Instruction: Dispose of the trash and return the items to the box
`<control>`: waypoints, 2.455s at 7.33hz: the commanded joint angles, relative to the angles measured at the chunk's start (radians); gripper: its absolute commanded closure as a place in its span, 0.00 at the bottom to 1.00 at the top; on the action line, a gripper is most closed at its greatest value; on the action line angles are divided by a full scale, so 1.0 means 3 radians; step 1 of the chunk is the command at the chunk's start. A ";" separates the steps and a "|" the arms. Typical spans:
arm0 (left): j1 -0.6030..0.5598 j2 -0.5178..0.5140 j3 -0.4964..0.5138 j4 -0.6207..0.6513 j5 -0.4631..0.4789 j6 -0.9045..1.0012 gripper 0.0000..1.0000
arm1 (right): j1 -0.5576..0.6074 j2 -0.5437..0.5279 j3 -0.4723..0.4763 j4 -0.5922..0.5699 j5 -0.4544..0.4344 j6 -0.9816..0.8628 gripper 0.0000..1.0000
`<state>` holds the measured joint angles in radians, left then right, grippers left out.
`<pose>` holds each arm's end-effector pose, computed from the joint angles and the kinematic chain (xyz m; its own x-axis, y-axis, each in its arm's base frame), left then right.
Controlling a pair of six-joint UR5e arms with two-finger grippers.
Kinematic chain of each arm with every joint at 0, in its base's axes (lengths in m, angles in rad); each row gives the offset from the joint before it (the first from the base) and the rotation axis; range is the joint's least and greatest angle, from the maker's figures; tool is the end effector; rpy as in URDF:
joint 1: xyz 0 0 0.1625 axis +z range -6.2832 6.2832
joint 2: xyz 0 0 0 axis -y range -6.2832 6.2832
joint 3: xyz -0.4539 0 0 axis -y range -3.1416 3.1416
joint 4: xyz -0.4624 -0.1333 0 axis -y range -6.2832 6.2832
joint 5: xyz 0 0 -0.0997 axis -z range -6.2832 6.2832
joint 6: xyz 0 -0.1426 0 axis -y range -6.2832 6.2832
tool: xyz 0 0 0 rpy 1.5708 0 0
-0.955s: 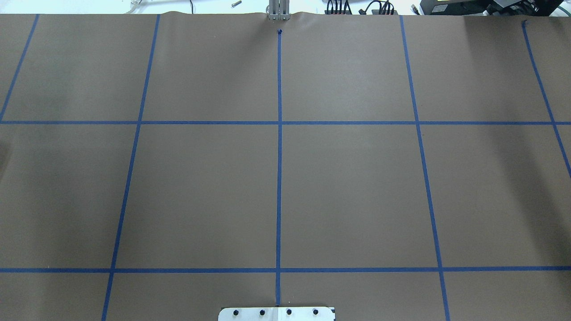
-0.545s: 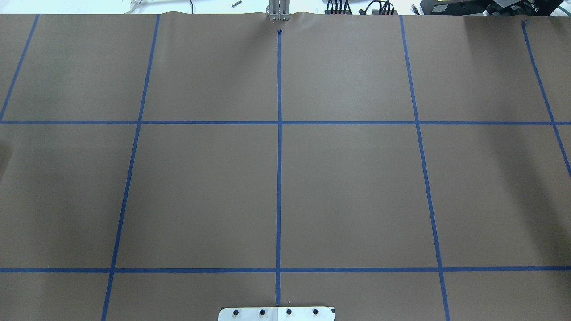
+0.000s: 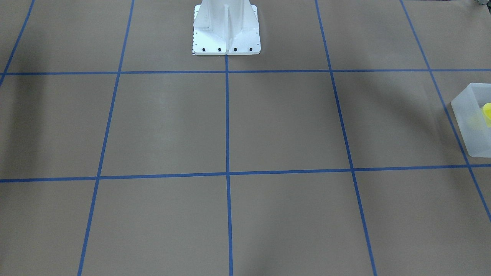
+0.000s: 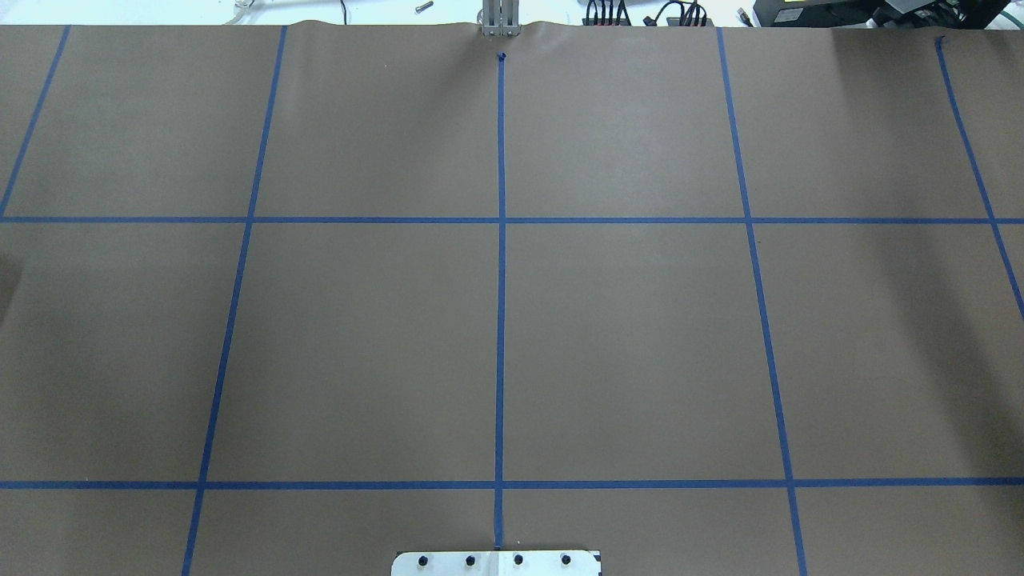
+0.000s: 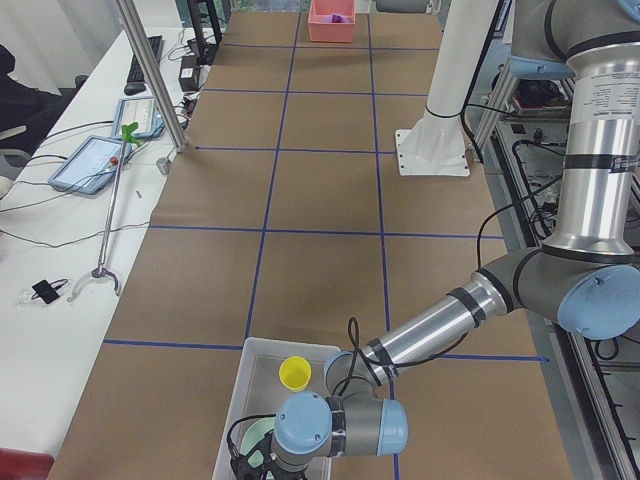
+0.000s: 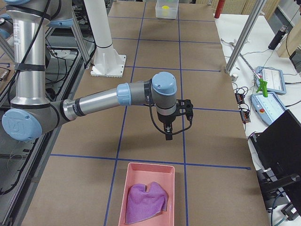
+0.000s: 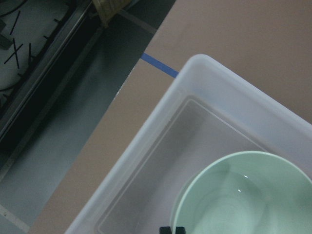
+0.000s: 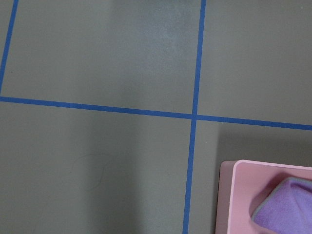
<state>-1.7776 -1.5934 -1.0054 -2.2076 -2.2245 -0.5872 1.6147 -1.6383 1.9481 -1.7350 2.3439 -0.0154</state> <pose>-0.1516 -0.4955 0.9585 0.5433 -0.6290 -0.5560 0.6071 0.7518 -0.2573 0.0566 -0.5212 0.5609 0.7201 -0.0850 0.6887 -0.0323 0.9873 0.1557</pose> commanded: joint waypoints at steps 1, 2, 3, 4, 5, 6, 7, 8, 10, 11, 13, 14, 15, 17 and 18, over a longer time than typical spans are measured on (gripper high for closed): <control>0.0070 -0.0001 0.0007 -0.0173 -0.0030 -0.0313 1.00 | -0.0003 0.0000 0.0000 0.0000 -0.0005 0.0000 0.00; 0.0116 0.0004 -0.0003 -0.0173 -0.0156 -0.0318 1.00 | -0.0003 0.0000 0.0000 0.0000 -0.0015 0.0000 0.00; 0.0213 0.0009 -0.0008 -0.0173 -0.0173 -0.0313 1.00 | -0.0003 0.0000 0.0000 0.0000 -0.0020 0.0000 0.00; 0.0290 0.0014 -0.0008 -0.0173 -0.0173 -0.0313 1.00 | -0.0003 0.0000 0.0000 0.0000 -0.0020 0.0000 0.00; 0.0301 0.0034 -0.0008 -0.0173 -0.0214 -0.0313 1.00 | -0.0003 0.0000 0.0000 0.0000 -0.0020 0.0000 0.00; 0.0301 0.0039 -0.0008 -0.0178 -0.0214 -0.0313 0.91 | -0.0003 0.0000 0.0000 0.0000 -0.0015 0.0000 0.00; 0.0301 0.0044 -0.0008 -0.0229 -0.0209 -0.0283 0.22 | -0.0003 0.0000 0.0000 0.0000 -0.0010 0.0000 0.00; 0.0301 0.0151 -0.0013 -0.0457 -0.0179 -0.0277 0.02 | -0.0003 0.0000 0.0000 0.0000 -0.0015 0.0000 0.00; 0.0301 0.0264 -0.0160 -0.0583 -0.0199 0.0194 0.01 | -0.0008 0.0000 0.0000 -0.0005 -0.0020 0.0000 0.00; 0.0291 0.0300 -0.0339 -0.0567 -0.0204 0.0401 0.01 | -0.0008 -0.0005 -0.0005 -0.0005 -0.0046 -0.0005 0.00; 0.0291 0.0300 -0.0839 -0.0349 -0.0270 0.0681 0.01 | -0.0008 -0.0066 -0.0030 -0.0005 -0.0046 -0.0010 0.00; 0.0275 0.0315 -0.1287 0.0063 -0.0275 0.1008 0.01 | -0.0008 -0.0117 -0.0066 0.0000 -0.0031 -0.0005 0.00; 0.0275 0.0321 -0.1778 0.0472 -0.0275 0.1102 0.01 | 0.0022 -0.0133 -0.0071 0.0000 -0.0046 -0.0010 0.00; 0.0341 0.0351 -0.2389 0.0854 -0.0285 0.1108 0.01 | 0.0037 -0.0296 -0.0132 0.0046 -0.0061 -0.0031 0.00; 0.0575 0.0321 -0.2431 0.0860 -0.0306 0.1103 0.01 | 0.0048 -0.0347 -0.0224 0.0046 -0.0071 -0.0036 0.00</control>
<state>-1.6640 -1.4930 -1.6870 -1.9734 -2.3096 -0.2579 1.6252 -1.7202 1.9074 -1.7232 2.3255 -0.0241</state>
